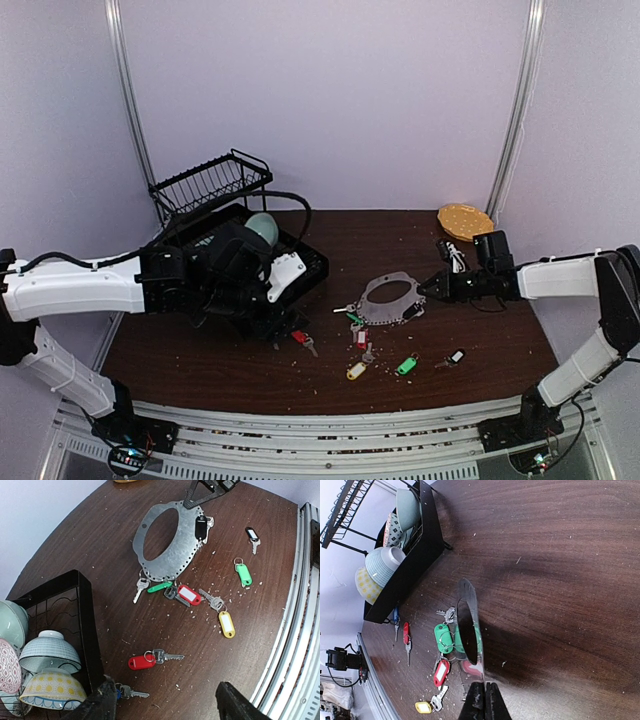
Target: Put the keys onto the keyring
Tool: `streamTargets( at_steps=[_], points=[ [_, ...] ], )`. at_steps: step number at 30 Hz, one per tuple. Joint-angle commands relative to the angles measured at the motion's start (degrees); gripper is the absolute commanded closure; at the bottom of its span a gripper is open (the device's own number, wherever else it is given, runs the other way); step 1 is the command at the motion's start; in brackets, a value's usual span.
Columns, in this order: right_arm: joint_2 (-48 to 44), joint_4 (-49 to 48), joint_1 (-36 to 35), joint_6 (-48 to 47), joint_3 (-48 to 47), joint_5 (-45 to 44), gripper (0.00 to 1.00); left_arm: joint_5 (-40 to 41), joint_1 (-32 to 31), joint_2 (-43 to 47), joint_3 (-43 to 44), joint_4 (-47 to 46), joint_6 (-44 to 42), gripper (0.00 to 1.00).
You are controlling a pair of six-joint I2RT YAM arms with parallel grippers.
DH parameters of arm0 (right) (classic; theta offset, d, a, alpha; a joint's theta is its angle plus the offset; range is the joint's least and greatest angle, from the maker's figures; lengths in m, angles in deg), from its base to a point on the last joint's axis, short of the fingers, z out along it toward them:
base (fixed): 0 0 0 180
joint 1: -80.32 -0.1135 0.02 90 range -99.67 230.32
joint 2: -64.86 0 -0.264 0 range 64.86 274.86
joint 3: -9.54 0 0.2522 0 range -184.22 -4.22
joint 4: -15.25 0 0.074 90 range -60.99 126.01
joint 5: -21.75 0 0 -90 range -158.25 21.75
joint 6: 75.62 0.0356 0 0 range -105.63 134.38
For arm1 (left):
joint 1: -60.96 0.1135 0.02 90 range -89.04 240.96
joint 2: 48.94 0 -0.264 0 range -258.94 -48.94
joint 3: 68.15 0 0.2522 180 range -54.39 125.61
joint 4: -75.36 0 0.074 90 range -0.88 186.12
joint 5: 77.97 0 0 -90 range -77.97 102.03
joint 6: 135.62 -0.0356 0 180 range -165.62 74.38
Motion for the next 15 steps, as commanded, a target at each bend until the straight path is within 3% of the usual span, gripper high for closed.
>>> streamTargets(
  at_steps=[1, 10, 15],
  points=[
    [1.0, 6.8, 0.8, -2.1, 0.1, -9.0, 1.0, 1.1, 0.4, 0.7, -0.3, -2.5, -0.2, 0.29],
    [-1.0, 5.5, 1.8, -1.6, 1.0, -6.8, 1.0, 1.6, 0.4, 1.3, -0.5, -2.2, 0.0, 0.29],
    [0.4, 7.0, 2.2, -0.2, 1.0, -12.9, 1.0, 1.8, 0.4, 1.3, -0.5, -2.2, -0.1, 0.29]
  ],
)
